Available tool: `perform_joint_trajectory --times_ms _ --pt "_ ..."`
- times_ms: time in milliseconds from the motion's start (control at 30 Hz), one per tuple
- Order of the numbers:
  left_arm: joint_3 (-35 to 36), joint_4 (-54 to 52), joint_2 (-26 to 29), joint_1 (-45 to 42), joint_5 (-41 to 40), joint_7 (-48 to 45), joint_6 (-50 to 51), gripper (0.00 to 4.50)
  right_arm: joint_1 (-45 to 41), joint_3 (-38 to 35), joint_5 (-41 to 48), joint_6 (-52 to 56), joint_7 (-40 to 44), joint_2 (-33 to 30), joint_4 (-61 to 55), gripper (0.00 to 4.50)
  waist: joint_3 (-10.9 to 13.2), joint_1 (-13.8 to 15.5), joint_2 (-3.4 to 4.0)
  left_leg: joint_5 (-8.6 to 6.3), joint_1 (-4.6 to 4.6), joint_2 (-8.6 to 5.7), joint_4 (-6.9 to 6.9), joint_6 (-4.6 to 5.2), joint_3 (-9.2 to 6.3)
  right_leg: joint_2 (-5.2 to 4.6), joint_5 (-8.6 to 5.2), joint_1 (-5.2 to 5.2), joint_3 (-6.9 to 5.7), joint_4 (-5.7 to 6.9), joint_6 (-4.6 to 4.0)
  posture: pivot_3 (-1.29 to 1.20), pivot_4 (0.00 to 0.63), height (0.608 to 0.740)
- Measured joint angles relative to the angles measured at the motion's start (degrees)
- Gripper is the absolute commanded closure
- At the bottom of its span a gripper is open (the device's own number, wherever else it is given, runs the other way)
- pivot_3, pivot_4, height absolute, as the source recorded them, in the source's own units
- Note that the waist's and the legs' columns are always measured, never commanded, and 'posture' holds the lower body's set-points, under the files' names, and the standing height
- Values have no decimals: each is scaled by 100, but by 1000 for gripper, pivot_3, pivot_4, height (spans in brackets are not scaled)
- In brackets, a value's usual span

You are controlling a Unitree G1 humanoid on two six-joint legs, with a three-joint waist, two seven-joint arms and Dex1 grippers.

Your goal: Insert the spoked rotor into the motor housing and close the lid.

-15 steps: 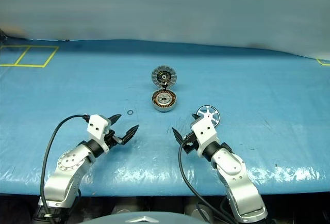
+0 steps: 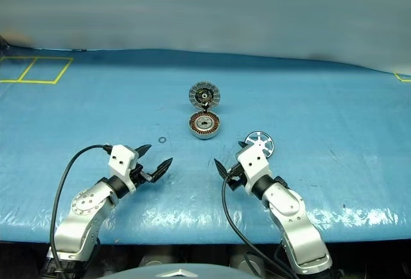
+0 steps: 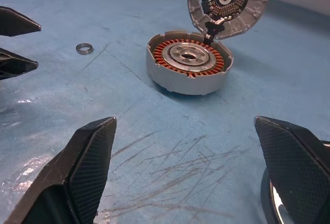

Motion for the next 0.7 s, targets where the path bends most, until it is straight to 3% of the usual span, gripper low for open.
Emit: perform_joint_trajectory --times_ms 700 --pt "-1 0 -19 45 51 -46 -5 27 -48 77 -23 36 10 -43 47 0 0 0 0 0 0 0 0 0 0 0 0 0 0 0 0 0 150 740"
